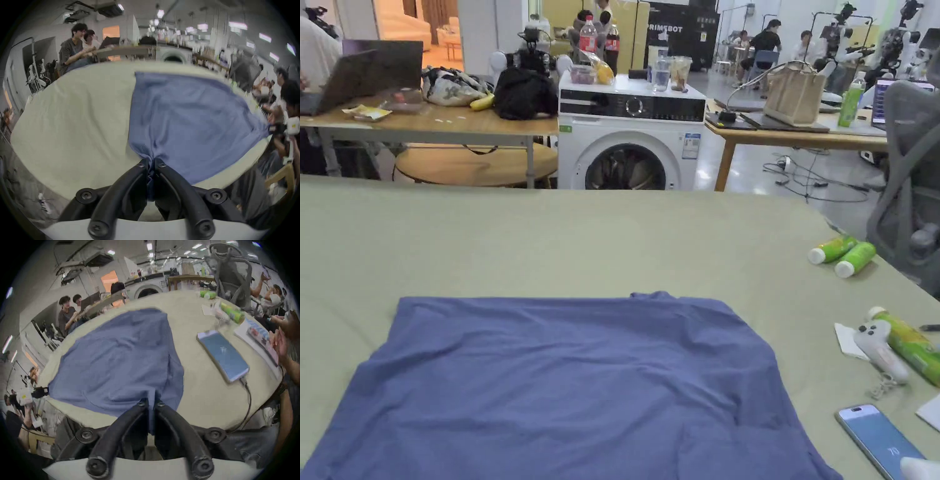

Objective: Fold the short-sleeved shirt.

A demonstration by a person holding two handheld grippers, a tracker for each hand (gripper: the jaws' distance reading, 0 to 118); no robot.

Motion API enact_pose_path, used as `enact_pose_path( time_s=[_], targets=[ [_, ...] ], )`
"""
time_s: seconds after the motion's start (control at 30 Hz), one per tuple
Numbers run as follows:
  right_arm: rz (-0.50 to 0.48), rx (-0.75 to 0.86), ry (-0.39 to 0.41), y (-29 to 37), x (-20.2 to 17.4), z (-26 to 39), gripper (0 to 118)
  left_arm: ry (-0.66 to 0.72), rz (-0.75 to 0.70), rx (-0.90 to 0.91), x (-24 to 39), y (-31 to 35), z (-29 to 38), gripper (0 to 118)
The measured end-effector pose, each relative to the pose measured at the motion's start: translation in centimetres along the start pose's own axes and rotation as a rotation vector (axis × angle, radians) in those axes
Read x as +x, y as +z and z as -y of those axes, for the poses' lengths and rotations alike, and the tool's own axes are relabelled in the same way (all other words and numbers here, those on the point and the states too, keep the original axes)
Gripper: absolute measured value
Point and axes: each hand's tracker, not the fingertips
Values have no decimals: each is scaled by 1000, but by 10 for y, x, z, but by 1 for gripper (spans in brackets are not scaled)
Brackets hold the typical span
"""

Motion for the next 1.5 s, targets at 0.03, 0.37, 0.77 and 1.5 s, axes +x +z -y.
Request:
enact_pose_path(
  time_s=[0.03, 0.37, 0.77, 1.5],
  targets=[
    [-23, 31, 9, 4, -2, -14, 2, 23, 9, 51, 0, 0, -17, 1],
    [87, 96, 54, -96, -16, -140, 2, 63, 24, 35, -16, -115, -146, 1],
    [151, 99, 21, -142, -7, -133, 85, 97, 14, 67, -12, -147, -150, 83],
    [34, 203, 231, -85, -105, -92, 0, 52, 80, 146, 16, -67, -130, 0]
  ],
)
